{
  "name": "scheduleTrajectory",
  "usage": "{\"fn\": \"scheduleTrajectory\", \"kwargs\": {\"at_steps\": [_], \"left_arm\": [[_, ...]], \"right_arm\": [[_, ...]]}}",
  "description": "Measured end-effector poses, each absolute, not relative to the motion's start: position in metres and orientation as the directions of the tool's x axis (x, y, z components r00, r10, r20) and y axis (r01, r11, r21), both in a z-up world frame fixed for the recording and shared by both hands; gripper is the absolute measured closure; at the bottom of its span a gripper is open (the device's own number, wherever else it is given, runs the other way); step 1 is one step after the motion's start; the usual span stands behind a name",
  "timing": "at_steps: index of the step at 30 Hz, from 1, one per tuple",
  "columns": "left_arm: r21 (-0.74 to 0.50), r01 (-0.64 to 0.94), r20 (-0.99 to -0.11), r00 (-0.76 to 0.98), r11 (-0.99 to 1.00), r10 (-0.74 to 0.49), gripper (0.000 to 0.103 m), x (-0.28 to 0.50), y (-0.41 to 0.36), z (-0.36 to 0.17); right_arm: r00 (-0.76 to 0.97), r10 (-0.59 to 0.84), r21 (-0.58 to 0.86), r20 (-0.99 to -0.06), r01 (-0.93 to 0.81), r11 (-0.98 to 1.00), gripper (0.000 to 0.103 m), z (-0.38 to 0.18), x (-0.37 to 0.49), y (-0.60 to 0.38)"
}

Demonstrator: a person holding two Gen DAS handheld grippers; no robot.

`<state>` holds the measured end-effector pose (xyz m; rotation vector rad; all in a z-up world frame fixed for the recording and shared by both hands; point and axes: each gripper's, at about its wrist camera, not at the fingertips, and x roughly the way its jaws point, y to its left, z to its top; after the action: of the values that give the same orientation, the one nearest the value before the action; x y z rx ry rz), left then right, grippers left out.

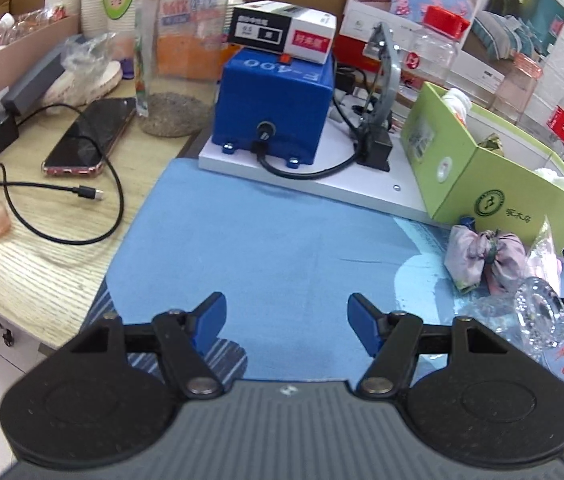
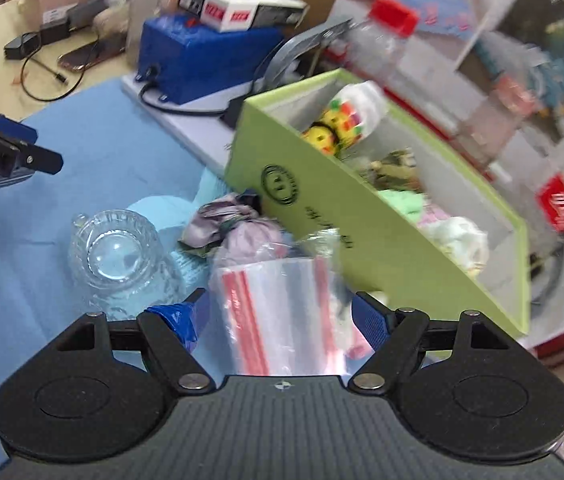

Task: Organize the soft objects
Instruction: 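Move the left tool to the pink cloth bundle while right approaches the sock bundle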

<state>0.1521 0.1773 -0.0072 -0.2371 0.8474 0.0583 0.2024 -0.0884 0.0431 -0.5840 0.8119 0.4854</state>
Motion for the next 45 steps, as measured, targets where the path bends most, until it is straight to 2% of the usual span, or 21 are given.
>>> {"fn": "scheduleTrajectory", "kwargs": {"at_steps": [3,8,14,17,20,24,29,31,37,45], "left_arm": [[-0.161,-0.151,-0.754,0.657,0.975,-0.023,0.035,0.159,0.178,-0.007],[-0.125,-0.120,-0.743,0.669,0.985,-0.012,0.035,0.174,0.169,0.002],[-0.128,0.029,-0.728,0.676,0.991,-0.113,0.035,0.206,0.133,0.025],[-0.180,0.123,-0.729,0.649,0.976,-0.216,0.035,0.227,0.115,0.037],[-0.208,0.155,-0.734,0.628,0.966,-0.259,0.035,0.246,0.101,0.045],[-0.152,0.138,-0.732,0.650,0.979,-0.205,0.035,0.252,0.089,0.051],[-0.151,0.161,-0.736,0.640,0.975,-0.219,0.035,0.250,0.090,0.050],[-0.134,0.193,-0.739,0.634,0.972,-0.228,0.035,0.251,0.087,0.051],[-0.115,0.313,-0.775,0.565,0.943,-0.283,0.035,0.263,0.070,0.051],[-0.191,0.400,-0.877,0.340,0.896,-0.338,0.035,0.304,0.030,0.018]], "right_arm": [[0.581,0.154,-0.299,-0.799,-0.606,0.737,0.039,0.035,0.215,-0.084],[0.629,0.118,-0.290,-0.768,-0.506,0.812,0.039,0.044,0.227,-0.109],[0.611,0.069,-0.229,-0.789,-0.396,0.889,0.038,0.041,0.247,-0.166],[0.609,0.146,-0.107,-0.779,-0.358,0.928,0.038,0.045,0.250,-0.192],[0.610,0.241,-0.047,-0.755,-0.416,0.908,0.038,0.055,0.244,-0.182],[0.562,0.289,-0.076,-0.775,-0.537,0.840,0.038,0.055,0.244,-0.140],[0.527,0.147,-0.208,-0.837,-0.554,0.806,0.038,0.034,0.262,-0.111],[0.509,0.118,-0.213,-0.853,-0.545,0.811,0.038,0.030,0.268,-0.112],[0.491,0.073,-0.173,-0.868,-0.436,0.883,0.038,0.029,0.278,-0.152],[0.513,0.141,-0.023,-0.847,-0.300,0.954,0.037,0.022,0.269,-0.213]]}}
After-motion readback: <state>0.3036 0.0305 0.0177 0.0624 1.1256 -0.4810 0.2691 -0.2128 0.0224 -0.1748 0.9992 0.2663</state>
